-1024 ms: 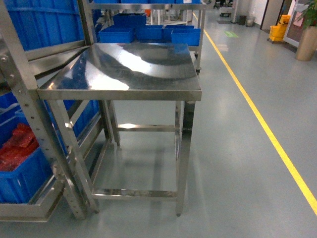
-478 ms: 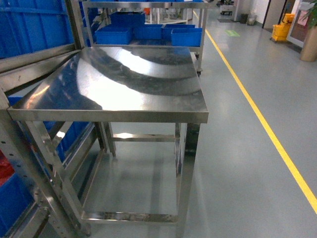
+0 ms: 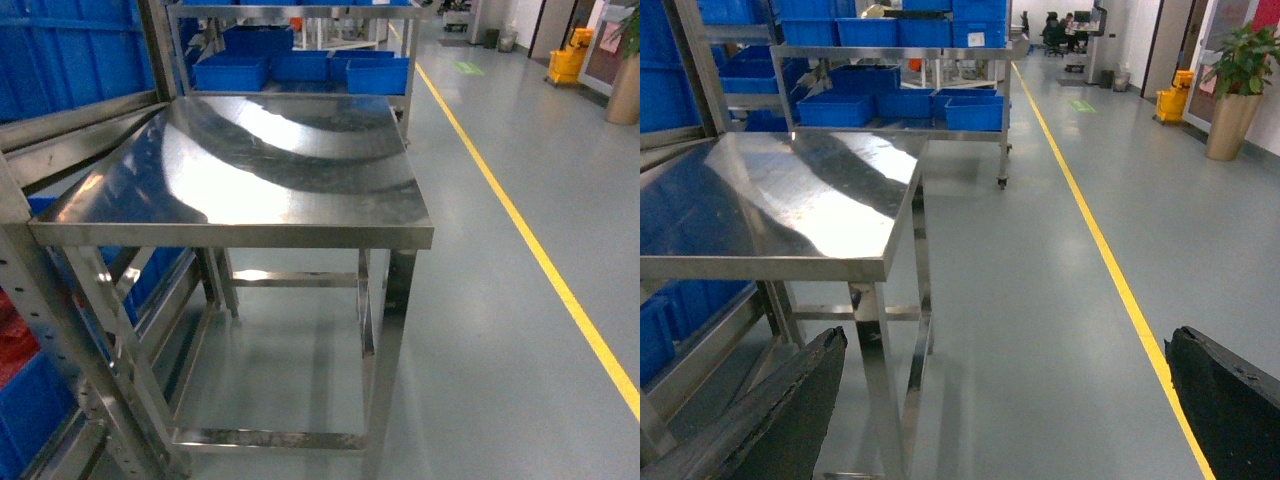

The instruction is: Pick blue part to blue bin on bottom shelf

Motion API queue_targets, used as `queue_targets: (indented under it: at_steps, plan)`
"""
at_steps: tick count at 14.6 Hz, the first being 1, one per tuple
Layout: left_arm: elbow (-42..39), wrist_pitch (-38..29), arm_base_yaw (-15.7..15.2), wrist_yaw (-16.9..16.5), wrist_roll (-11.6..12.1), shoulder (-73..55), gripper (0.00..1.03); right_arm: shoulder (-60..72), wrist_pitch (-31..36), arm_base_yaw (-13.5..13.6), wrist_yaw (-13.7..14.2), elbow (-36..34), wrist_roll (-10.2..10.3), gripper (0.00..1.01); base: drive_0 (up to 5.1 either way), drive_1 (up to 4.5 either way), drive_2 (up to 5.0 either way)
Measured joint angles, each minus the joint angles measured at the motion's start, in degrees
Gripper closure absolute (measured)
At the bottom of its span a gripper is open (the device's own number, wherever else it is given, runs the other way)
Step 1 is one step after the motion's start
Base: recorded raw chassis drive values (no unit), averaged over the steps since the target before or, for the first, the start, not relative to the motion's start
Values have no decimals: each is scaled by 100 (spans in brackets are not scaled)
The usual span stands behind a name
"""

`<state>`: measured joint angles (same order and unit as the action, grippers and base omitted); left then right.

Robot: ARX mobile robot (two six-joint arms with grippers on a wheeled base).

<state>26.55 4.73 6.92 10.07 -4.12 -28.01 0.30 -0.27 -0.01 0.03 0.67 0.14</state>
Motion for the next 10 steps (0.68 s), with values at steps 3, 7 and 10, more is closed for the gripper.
queue_targets:
  at_steps: [3,7,10]
  plan:
    - [0,-4,0,2,0,7,59,0,9,0,-2,0,0,3,-483,243,243]
    - [0,-2,0,2,0,0,59,0,-11,0,-4,0,0,3,-477,250,250]
    - [0,-13,0,2,0,9,59,0,17,0,-2,0,0,3,-478,249,249]
